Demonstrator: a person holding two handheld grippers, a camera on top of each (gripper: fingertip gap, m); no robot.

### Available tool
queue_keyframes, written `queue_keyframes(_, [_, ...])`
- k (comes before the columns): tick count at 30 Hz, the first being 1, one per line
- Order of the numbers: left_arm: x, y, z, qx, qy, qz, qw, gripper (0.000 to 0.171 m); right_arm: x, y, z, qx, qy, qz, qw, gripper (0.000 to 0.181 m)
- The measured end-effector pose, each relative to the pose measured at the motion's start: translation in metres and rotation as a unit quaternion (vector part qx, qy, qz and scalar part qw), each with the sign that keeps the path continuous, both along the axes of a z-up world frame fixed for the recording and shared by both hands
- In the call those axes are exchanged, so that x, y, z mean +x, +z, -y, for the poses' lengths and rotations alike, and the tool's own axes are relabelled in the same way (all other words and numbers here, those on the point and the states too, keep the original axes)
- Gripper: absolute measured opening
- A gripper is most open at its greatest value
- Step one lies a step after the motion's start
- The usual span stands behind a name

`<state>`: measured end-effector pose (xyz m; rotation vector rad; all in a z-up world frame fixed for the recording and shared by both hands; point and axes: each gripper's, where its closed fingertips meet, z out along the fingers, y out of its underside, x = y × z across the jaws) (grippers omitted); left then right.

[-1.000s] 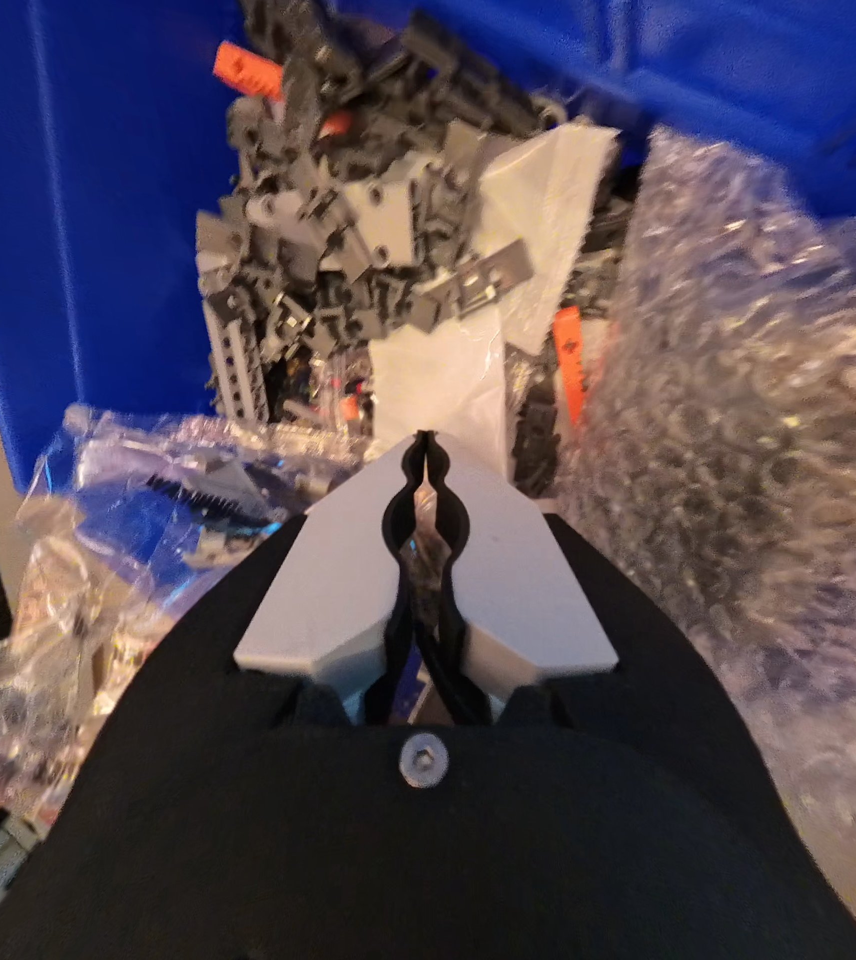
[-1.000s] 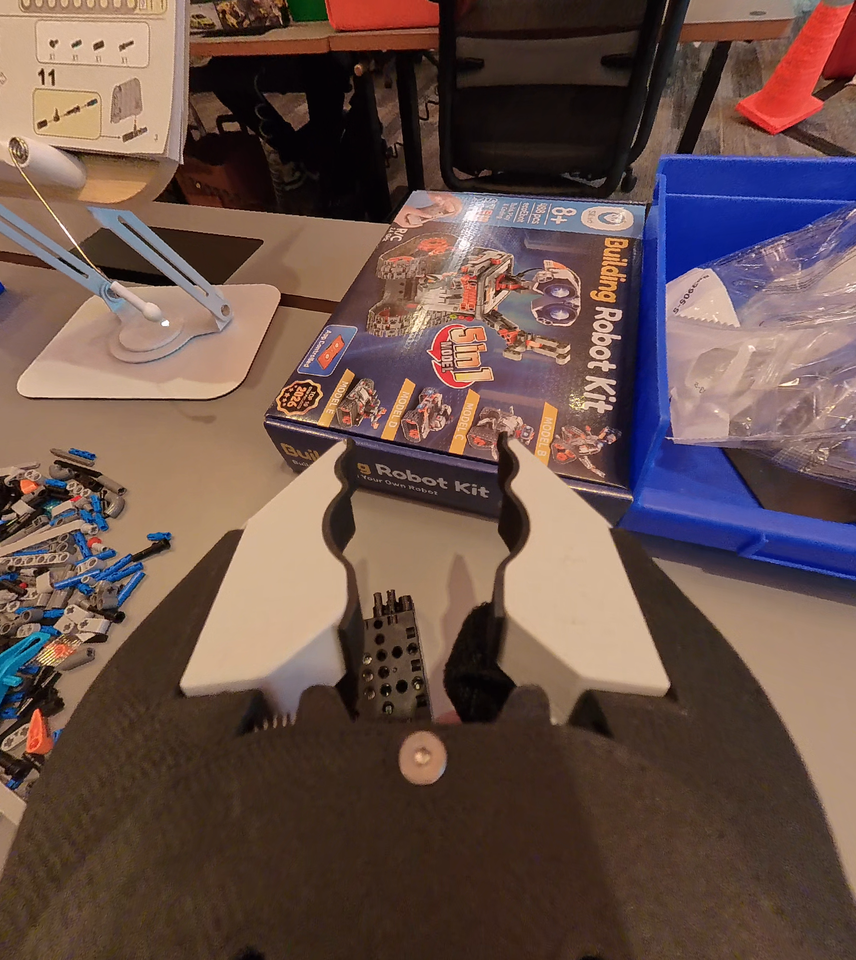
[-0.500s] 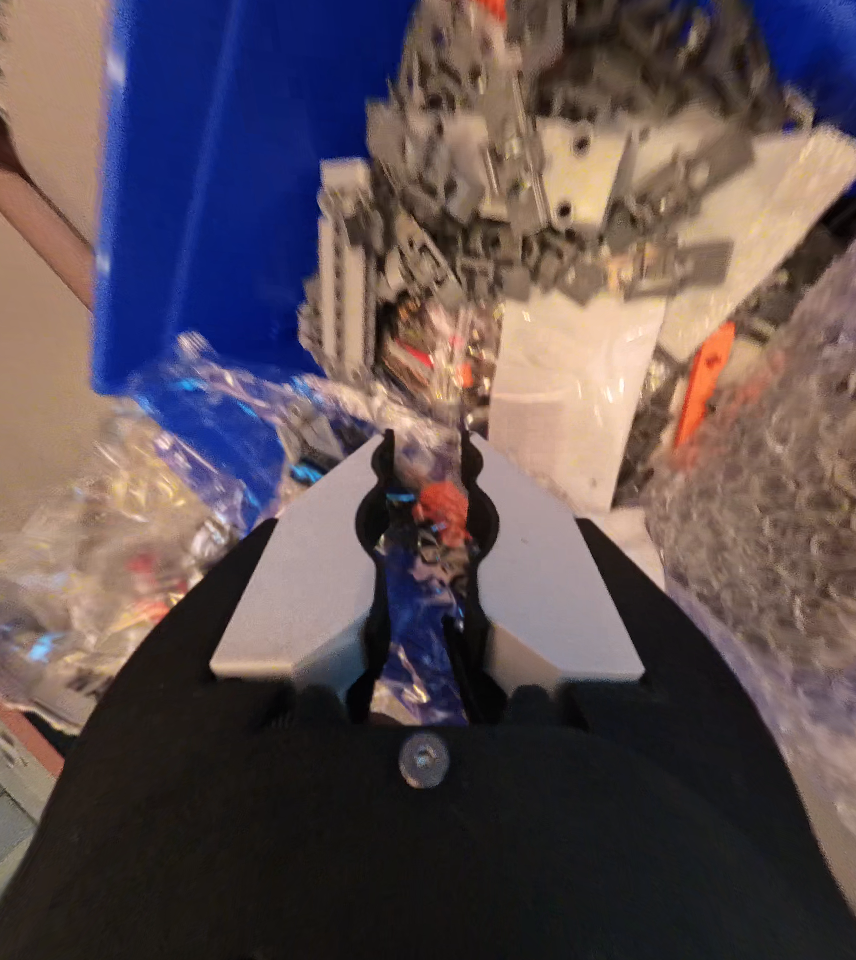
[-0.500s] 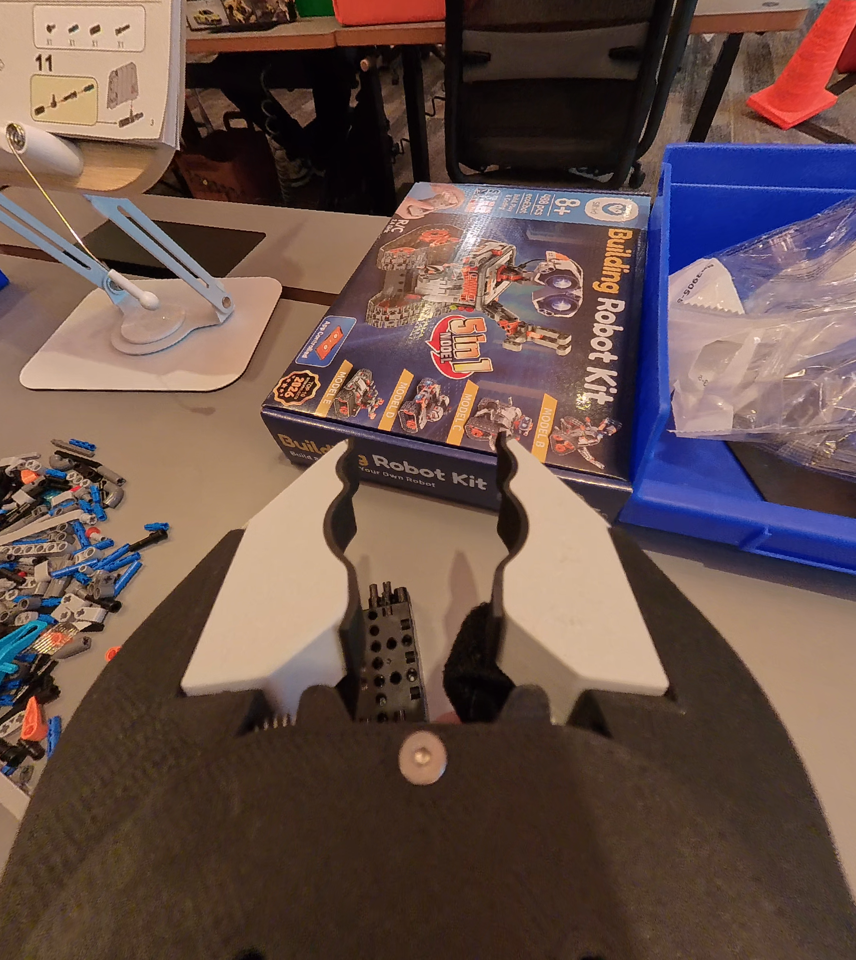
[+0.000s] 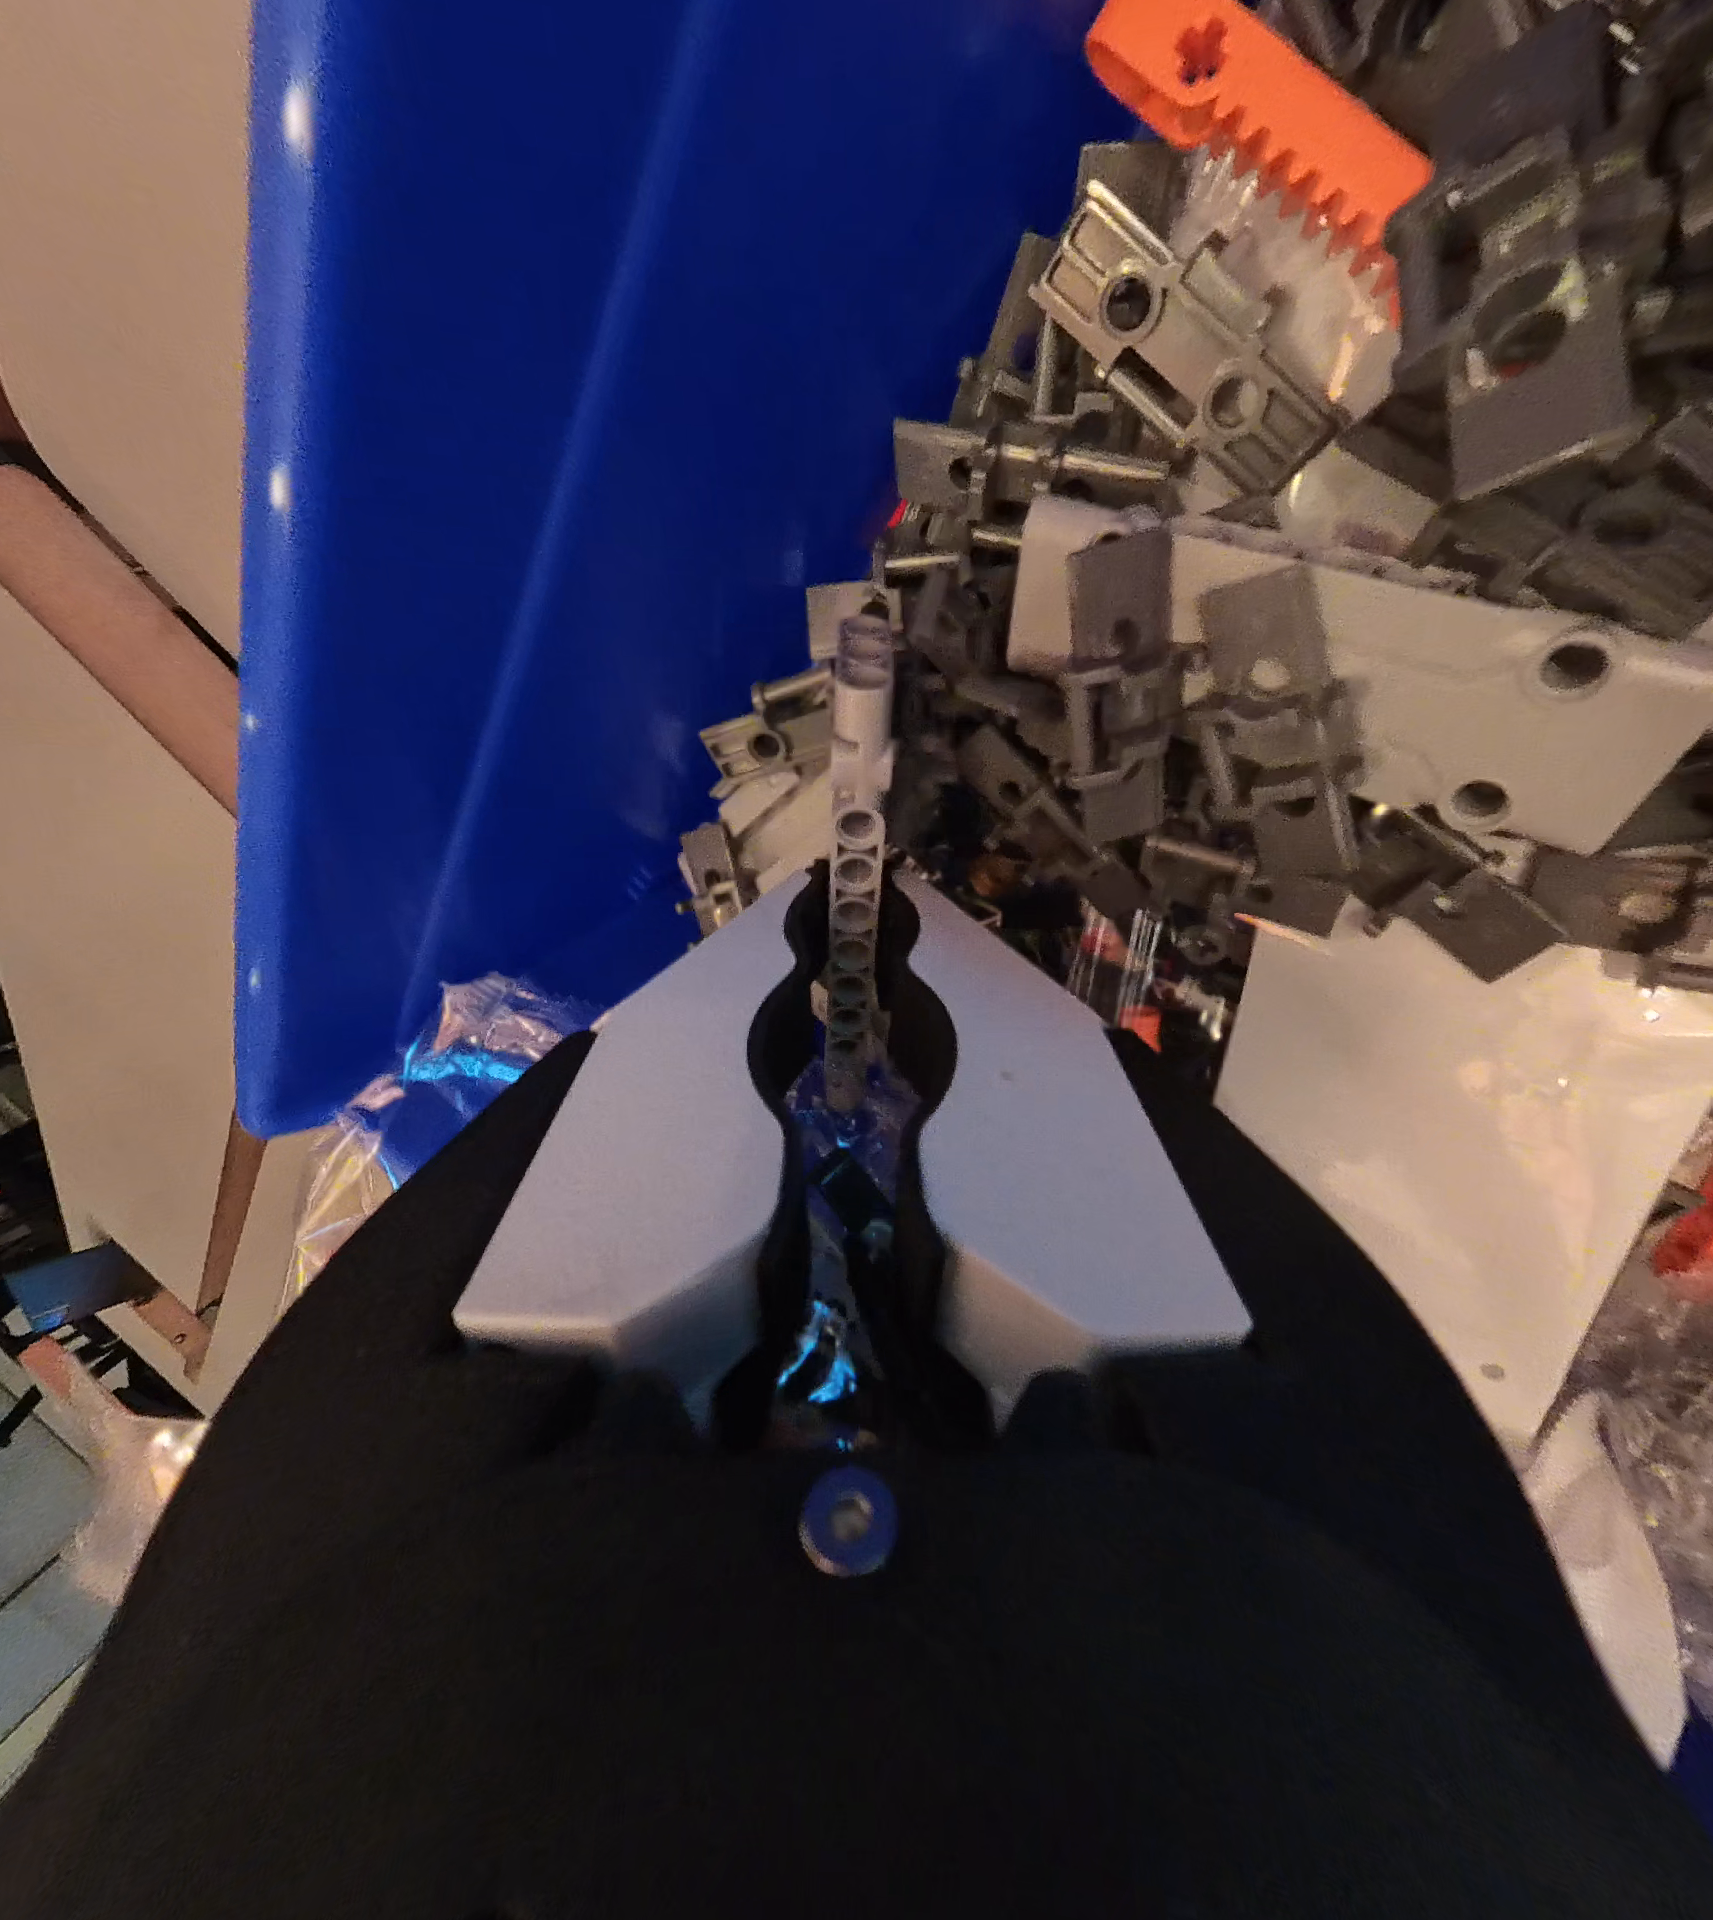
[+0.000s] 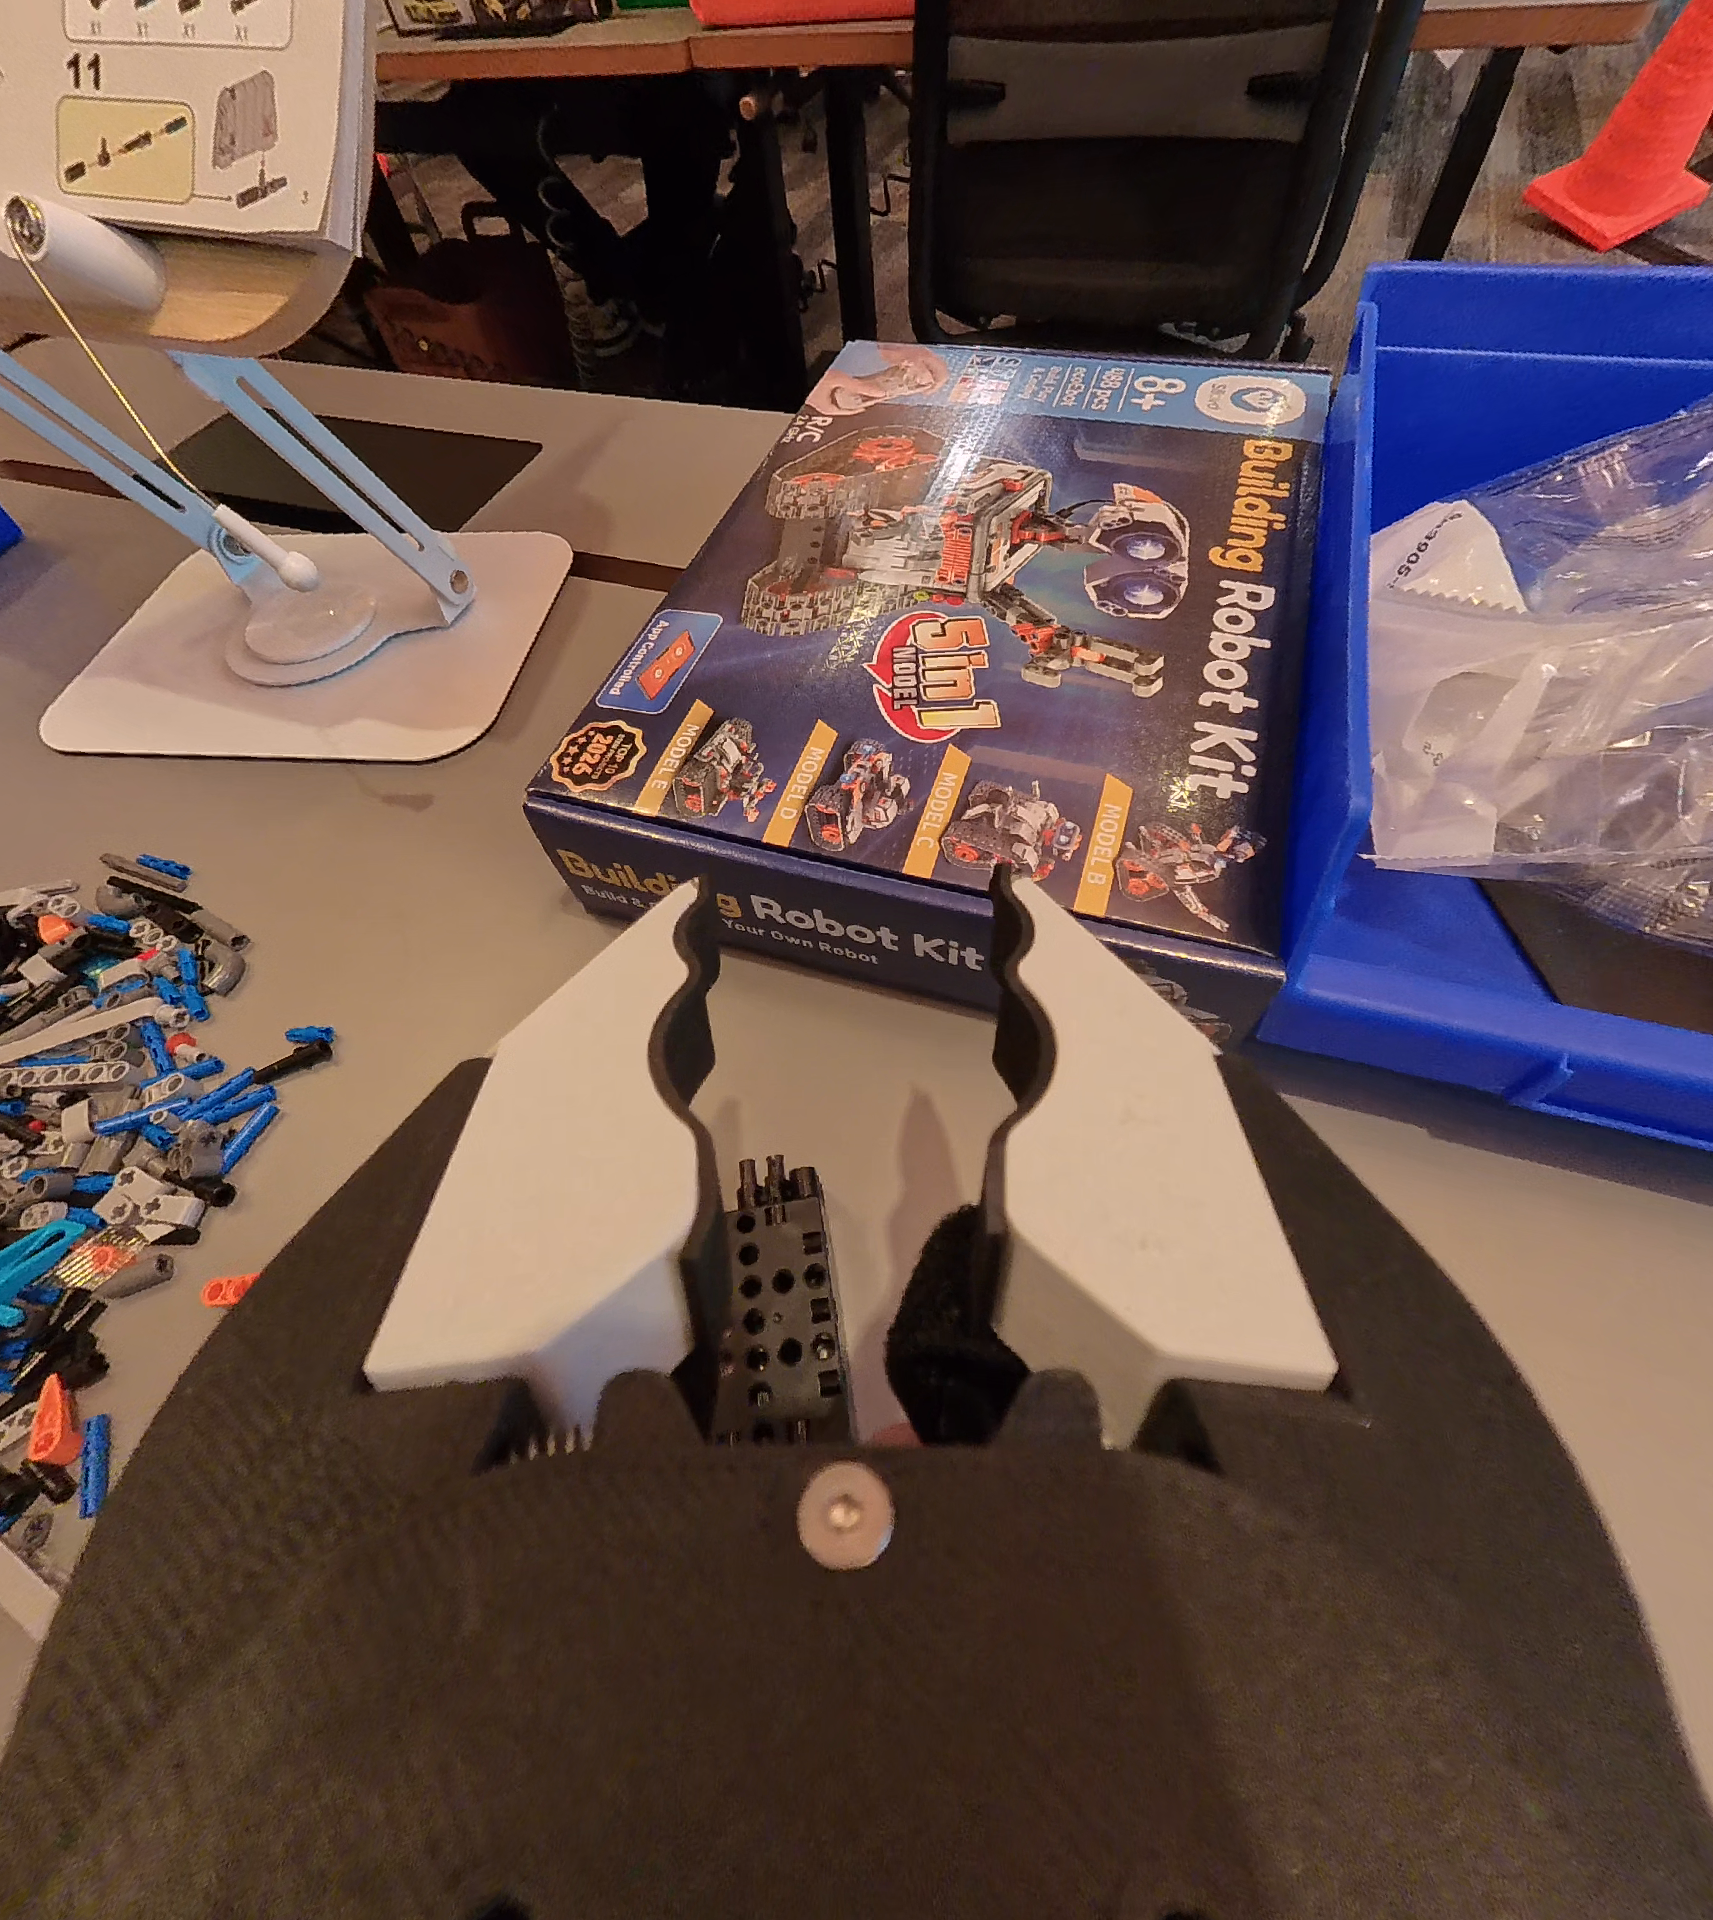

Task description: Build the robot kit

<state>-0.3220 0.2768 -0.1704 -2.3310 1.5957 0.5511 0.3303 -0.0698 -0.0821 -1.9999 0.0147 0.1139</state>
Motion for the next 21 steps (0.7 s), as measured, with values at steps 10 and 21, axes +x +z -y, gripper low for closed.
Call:
queue_keyframes(10, [0.019,0.057,0.020,0.044,-0.018,0.160,0.986,0.005,-0.012,0.013,0.002,0.015,0.018,0.007,1.000,0.051])
queue_keyframes(21, [0.114,0.144,0.130,0.048,-0.171,0.345,0.922,0.005,-0.206,0.101,0.020,0.105,0.260,0.023,0.960,0.050])
